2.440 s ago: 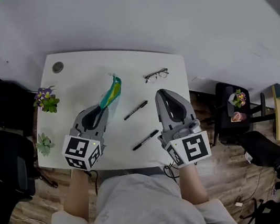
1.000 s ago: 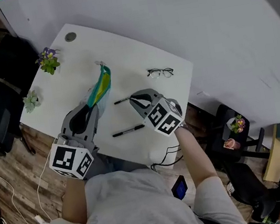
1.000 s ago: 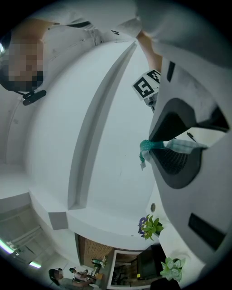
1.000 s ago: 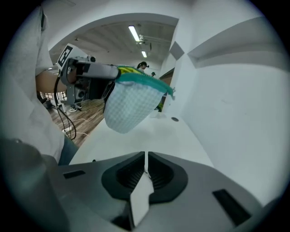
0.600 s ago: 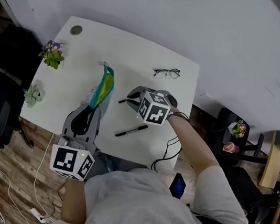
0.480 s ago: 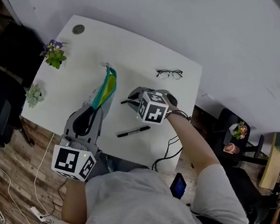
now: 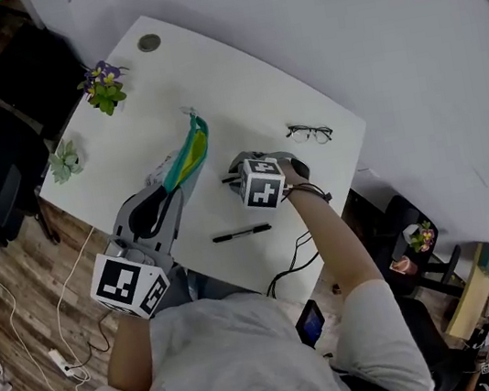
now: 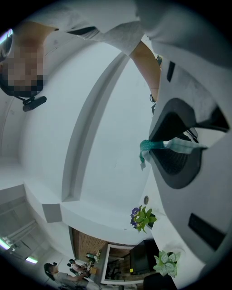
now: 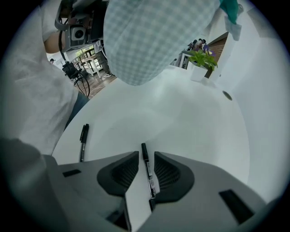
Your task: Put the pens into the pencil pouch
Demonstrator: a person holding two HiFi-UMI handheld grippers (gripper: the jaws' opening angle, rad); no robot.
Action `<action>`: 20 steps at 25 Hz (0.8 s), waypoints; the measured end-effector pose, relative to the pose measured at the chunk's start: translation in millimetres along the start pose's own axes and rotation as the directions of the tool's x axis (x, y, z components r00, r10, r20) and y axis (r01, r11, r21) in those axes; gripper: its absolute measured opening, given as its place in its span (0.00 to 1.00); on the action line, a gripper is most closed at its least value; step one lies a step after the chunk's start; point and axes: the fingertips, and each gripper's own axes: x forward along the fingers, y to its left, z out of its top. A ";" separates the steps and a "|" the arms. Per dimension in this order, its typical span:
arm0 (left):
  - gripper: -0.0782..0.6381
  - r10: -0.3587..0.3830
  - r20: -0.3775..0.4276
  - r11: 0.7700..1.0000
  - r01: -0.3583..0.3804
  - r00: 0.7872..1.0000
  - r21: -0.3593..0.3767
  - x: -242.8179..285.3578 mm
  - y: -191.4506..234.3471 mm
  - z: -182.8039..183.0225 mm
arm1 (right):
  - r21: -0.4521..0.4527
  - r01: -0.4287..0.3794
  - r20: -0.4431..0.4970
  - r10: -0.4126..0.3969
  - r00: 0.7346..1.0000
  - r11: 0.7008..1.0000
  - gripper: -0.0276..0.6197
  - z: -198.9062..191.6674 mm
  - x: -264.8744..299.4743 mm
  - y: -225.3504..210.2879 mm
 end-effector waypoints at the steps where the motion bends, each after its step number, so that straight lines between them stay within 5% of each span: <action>1: 0.20 0.002 -0.003 1.000 -0.002 1.000 -0.001 0.1 1.6 -0.9 | -0.003 -0.007 -0.007 0.007 1.000 1.000 0.22 -0.7 2.7 -0.4; 10: 0.20 0.006 -0.012 1.000 -0.006 1.000 -0.004 0.7 8.8 -1.6 | 0.068 -0.046 0.002 0.046 0.999 0.997 0.21 1.0 6.9 -4.7; 14: 0.20 -0.005 -0.011 1.000 0.005 1.000 0.003 3.6 4.0 -1.4 | 0.126 -0.031 0.040 0.026 0.999 0.992 0.13 -0.2 6.9 -1.7; 20: 0.20 -0.033 -0.005 0.999 0.033 0.999 0.017 4.3 0.5 2.3 | 0.333 0.067 0.187 -0.136 0.973 0.940 0.13 9.4 -13.9 -15.0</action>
